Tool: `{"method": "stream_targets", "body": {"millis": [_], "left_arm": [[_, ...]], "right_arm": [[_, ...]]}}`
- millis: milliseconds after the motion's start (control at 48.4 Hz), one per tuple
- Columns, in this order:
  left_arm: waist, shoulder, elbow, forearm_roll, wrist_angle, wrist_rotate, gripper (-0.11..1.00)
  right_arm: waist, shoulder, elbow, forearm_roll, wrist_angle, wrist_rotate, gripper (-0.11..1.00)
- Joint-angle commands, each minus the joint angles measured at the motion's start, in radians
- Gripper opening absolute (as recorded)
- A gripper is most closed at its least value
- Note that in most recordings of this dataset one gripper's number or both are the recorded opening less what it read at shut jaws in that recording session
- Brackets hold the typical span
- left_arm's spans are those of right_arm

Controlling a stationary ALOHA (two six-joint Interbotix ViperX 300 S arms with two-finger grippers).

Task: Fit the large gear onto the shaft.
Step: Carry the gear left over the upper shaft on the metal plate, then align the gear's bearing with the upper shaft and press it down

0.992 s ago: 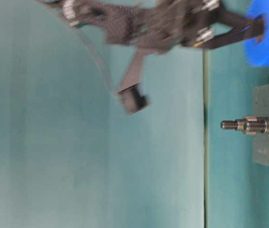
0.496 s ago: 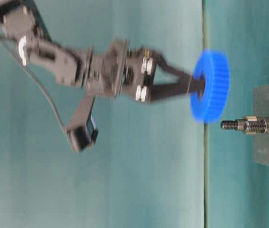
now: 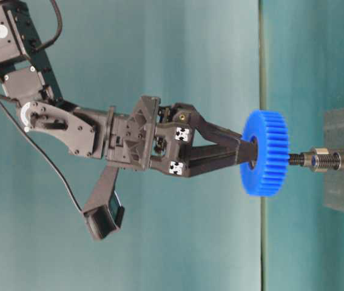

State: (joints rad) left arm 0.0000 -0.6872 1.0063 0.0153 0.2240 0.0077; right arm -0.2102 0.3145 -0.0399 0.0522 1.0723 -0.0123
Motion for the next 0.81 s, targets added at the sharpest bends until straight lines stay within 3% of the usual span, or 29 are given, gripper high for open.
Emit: {"method": "stream_targets", "body": {"millis": [0,786], "left_arm": [[0.002,0.002,-0.018,0.003,-0.005,-0.002,0.0],[0.002,-0.006,-0.017,0.003,-0.005,-0.008,0.0]], "right_arm": [[0.015,-0.017,-0.028,0.005,0.005,-0.009,0.48],[0.017,0.011,-0.031,0.005,-0.025,-0.009,0.48]]}}
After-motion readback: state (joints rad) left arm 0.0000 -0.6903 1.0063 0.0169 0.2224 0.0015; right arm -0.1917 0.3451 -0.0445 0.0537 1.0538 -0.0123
